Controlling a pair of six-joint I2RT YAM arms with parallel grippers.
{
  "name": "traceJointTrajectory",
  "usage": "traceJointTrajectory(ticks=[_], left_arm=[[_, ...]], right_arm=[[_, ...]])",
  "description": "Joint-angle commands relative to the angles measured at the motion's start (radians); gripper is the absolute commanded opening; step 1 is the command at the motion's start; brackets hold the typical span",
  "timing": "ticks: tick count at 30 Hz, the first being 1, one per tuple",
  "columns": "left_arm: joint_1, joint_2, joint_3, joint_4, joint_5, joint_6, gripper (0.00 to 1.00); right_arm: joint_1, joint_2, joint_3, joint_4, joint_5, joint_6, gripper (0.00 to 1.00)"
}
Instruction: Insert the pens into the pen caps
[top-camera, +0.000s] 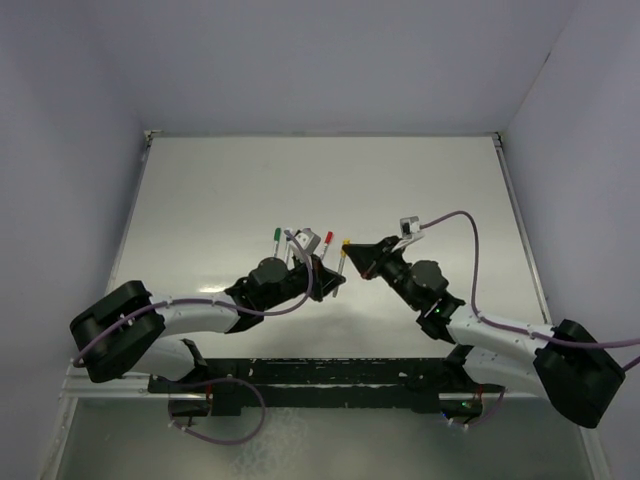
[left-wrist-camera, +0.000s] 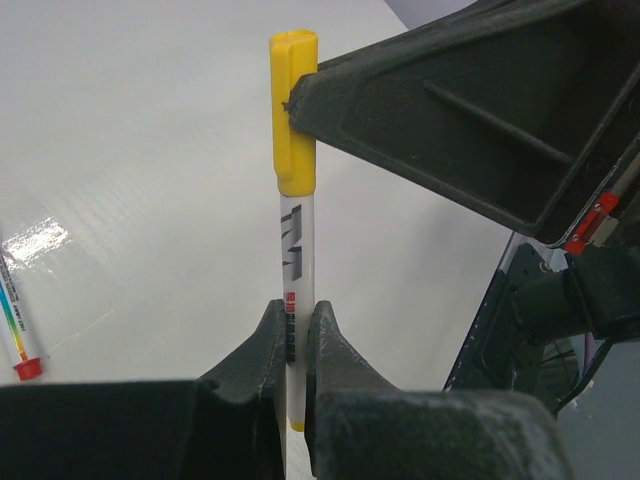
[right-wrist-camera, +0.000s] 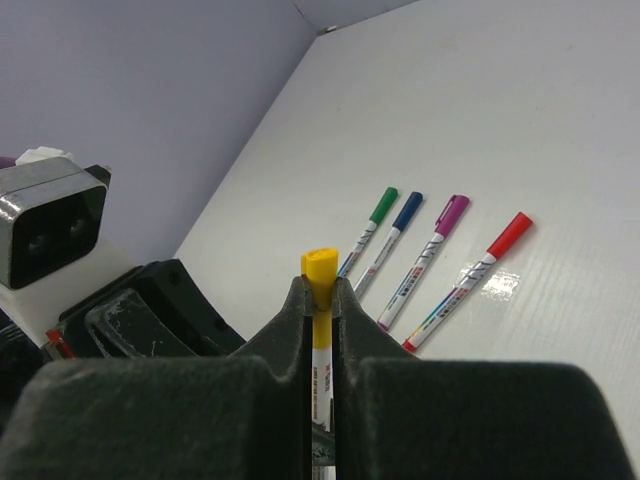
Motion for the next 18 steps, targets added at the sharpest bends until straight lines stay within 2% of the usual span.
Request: traceJointTrajectory(ticks=[1,7,10,13,15,18], left_arm=[[0.051,-0.053,0.111,0.305,-0.102,-0.005,0.0],[0.05,-0.062,0.099,0.191,-0.094,-0.024,0.0],[0.051,-0.054,0.087,0.107,-0.091,-0.042,0.0],[0.05,-0.025,0.071,0.041,-0.082,-0.066,0.0],[0.051,0.003,0.066,0.002,-0.069,-0.081,0.0],[0.05,0.047,0.074,-0.069,-0.066,-0.091,0.0]], right_arm=[[0.079,0.059,-0.049,-0.252,-0.114,-0.035,0.0],[0.083,0.016,-0.019,-0.276,-0.024,-0.035,0.01],[0.082,-0.028,0.032,-0.309,0.028,-0.054,0.26],[0.083,-0.089,0.09,-0.359,0.065,-0.079,0.45],[0.083,-0.144,0.125,-0.394,0.118,-0.119,0.51],[0.083,-0.234,0.168,-0.469,0.185,-0.176,0.55]])
